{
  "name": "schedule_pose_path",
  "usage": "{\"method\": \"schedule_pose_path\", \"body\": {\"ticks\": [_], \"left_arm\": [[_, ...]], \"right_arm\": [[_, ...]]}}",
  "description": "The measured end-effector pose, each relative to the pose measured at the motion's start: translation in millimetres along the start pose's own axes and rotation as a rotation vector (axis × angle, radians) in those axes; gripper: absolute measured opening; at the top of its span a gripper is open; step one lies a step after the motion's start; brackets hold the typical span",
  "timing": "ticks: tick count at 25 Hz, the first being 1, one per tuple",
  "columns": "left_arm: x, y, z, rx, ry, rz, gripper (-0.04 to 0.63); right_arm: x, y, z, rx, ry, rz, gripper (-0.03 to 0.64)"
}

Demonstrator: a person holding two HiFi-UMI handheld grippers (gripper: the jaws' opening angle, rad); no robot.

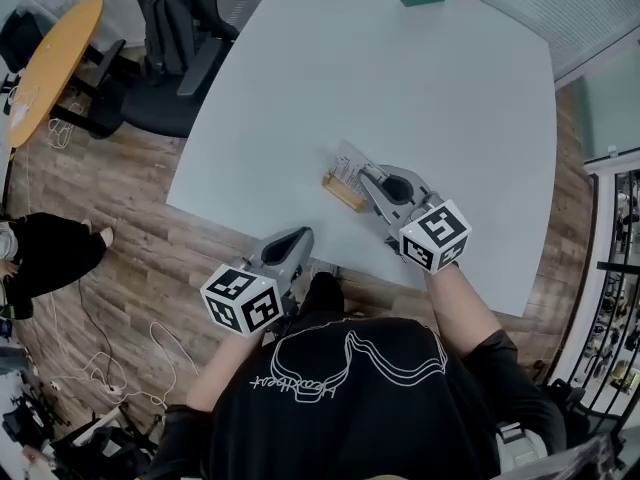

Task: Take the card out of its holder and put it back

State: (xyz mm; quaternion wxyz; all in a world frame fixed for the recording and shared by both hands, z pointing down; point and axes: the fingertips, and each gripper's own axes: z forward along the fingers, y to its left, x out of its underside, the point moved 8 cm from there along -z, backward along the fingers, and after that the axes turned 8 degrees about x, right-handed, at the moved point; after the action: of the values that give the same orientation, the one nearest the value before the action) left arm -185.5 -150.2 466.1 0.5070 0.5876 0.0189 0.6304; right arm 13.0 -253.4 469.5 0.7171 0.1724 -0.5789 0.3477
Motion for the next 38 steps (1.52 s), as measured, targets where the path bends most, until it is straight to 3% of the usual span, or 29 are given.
{"method": "schedule_pose_path", "body": {"ticks": [27, 35, 38], "left_arm": [[20, 6, -10, -0.046, -0.002, -0.045, 0.012], [16, 6, -16, -0.063, -0.016, -0.032, 0.012], [15, -5, -18, -0.055, -0.030, -0.017, 0.012]], "right_arm": [[51, 8, 13, 0.009, 0.085, -0.010, 0.025], [49, 12, 8, 0.028, 0.102, -0.020, 0.141], [42, 10, -10, 0.038, 0.067, 0.024, 0.155]]}}
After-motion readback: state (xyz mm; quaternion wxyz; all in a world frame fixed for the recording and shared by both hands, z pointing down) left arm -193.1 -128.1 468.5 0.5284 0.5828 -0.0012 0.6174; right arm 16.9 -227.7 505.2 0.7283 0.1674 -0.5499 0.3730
